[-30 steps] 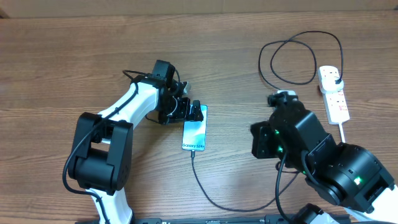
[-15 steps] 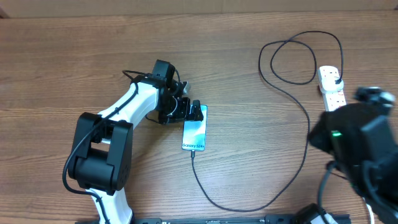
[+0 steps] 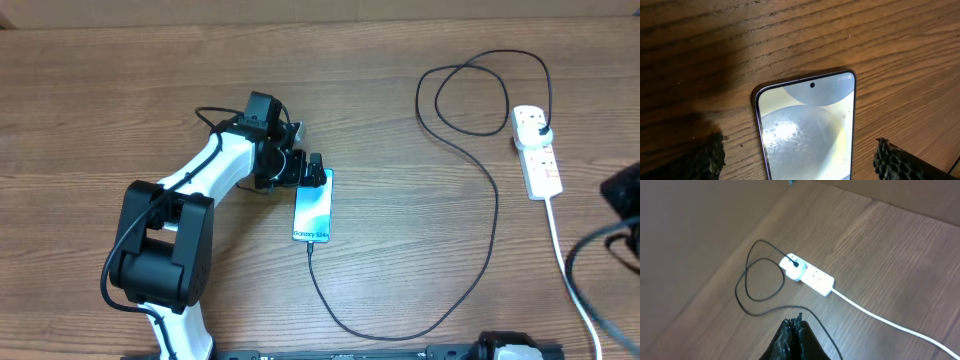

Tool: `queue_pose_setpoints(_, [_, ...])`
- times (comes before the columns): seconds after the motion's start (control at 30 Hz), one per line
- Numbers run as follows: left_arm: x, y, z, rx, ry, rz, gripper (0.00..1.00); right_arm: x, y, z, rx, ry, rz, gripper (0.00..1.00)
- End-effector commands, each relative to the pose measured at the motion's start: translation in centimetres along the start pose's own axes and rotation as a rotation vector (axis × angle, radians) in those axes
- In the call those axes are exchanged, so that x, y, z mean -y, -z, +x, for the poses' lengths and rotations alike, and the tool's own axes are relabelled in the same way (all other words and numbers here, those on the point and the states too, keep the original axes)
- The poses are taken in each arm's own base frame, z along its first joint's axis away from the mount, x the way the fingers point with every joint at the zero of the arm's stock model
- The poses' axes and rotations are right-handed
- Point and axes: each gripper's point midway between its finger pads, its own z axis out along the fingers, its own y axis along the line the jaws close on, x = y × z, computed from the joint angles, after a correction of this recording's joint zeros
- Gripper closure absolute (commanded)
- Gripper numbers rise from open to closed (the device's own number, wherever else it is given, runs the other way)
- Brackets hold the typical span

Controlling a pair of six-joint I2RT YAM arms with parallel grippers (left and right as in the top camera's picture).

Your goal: Plug charger to phone and switch on socket

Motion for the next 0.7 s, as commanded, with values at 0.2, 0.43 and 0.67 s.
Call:
queue_pose_setpoints(0.2, [-6.2,-4.2,4.7,-0.155,0.070,-0.191,0.00,-2.2,-10.9,-0.8,-0.200,0.009,0.105,0.96])
queue_pose_setpoints(0.43, [-6.2,-4.1,5.0,-0.165,0.073,-0.193,0.00,-1.1,-24.4,1.6,-0.487,-0.045,0.167,0.96])
queue_pose_setpoints(0.67, [-6.2,-4.1,5.0,-0.166,0.074,-0.193,0.00,1.3,-32.8,6.9,-0.752,-0.088,0.184,0.96])
